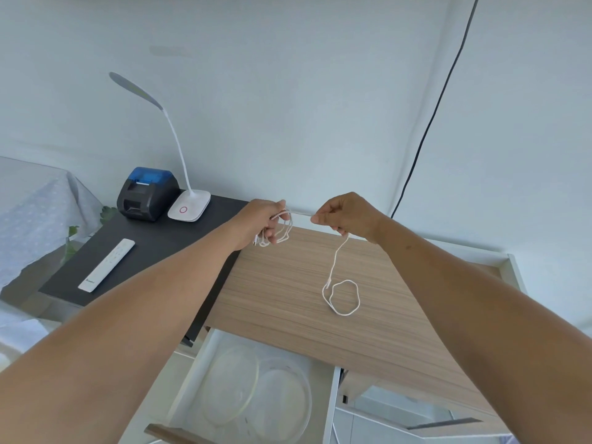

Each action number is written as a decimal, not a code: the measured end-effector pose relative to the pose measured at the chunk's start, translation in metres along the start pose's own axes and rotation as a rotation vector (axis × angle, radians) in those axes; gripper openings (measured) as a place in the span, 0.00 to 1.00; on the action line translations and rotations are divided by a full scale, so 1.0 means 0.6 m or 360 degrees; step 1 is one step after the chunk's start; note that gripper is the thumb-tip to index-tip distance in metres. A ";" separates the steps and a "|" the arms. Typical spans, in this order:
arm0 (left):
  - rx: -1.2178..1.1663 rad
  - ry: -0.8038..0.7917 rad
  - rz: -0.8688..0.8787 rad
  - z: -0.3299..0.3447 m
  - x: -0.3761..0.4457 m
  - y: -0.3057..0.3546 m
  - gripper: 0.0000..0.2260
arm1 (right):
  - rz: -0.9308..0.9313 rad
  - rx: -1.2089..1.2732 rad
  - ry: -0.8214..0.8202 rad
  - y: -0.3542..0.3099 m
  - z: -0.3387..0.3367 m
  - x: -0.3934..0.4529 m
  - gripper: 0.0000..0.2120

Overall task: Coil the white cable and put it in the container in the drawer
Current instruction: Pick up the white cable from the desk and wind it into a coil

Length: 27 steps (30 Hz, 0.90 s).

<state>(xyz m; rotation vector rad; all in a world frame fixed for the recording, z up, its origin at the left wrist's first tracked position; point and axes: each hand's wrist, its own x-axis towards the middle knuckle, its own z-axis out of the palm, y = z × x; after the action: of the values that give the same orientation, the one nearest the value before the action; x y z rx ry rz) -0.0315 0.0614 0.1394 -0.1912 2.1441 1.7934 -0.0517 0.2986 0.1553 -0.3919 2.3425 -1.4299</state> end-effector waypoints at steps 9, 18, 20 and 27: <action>-0.0297 0.0167 -0.0091 -0.031 0.002 0.023 0.20 | 0.0218 0.0604 0.0256 0.061 -0.007 -0.011 0.10; -0.0882 0.0476 -0.0022 -0.054 0.010 0.039 0.14 | 0.0225 0.0022 0.0590 0.104 0.021 -0.012 0.04; -0.0841 0.0478 -0.0026 -0.052 0.012 0.038 0.13 | 0.0126 -0.0263 0.0526 0.095 0.029 -0.009 0.04; -0.0466 0.0364 0.0049 -0.017 0.022 0.037 0.08 | -0.0104 -0.0608 -0.0109 0.038 0.044 0.011 0.02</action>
<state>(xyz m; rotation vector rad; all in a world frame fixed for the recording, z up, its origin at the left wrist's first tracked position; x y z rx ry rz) -0.0528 0.0573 0.1572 -0.4562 2.0260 2.1920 -0.0471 0.2850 0.1229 -0.6130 2.5640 -0.9706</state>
